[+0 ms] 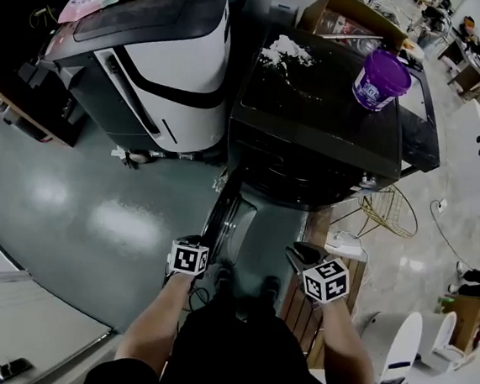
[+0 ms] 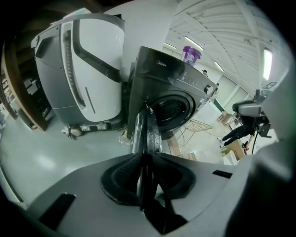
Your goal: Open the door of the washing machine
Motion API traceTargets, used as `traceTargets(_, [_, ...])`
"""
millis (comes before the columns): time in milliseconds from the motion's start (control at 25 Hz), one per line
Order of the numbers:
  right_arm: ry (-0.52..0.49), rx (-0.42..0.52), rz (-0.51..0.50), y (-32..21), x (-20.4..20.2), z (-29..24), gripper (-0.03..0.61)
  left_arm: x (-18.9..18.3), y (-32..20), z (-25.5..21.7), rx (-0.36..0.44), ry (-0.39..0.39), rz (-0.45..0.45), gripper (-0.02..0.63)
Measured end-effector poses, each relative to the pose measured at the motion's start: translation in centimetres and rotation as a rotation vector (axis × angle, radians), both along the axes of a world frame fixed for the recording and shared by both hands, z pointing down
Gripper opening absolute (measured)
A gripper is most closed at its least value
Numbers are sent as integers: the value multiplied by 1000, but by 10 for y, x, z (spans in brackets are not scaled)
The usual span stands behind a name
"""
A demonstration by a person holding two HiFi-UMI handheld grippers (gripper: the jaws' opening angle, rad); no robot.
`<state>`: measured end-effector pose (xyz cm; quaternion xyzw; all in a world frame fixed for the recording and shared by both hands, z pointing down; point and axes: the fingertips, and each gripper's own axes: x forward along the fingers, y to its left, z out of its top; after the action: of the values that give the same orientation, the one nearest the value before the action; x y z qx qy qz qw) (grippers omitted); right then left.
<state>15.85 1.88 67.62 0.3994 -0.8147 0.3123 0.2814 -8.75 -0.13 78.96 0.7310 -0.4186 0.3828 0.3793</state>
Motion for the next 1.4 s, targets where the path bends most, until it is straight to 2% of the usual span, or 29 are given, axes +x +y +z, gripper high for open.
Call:
traceTargets(360, [33,-5,-2,-1,-23,-18,98,-51,-25,-1,26,-33,-13,85])
traceTargets(800, [30,28,-48,-19,-51,-41,89,-89,-56,1,87,-86,-11,84])
traceTargets(920, [14,30,-55,-24,-50,-44,86,-85,-59,-12,95,-38,-60,80])
traceTargets(1040, [-20,40,-53,-36,-48,-45,80,-77,-70,-34,155,-4,-85,78])
traceTargets(1240, [-57,69,-80,-61,-39,-51,67,-56,-90,-69,228,12,-113,78])
traceTargets(1400, [-92,101,-92,-78,-14,-65,64,-25,-101,-98,271,19,-118,78])
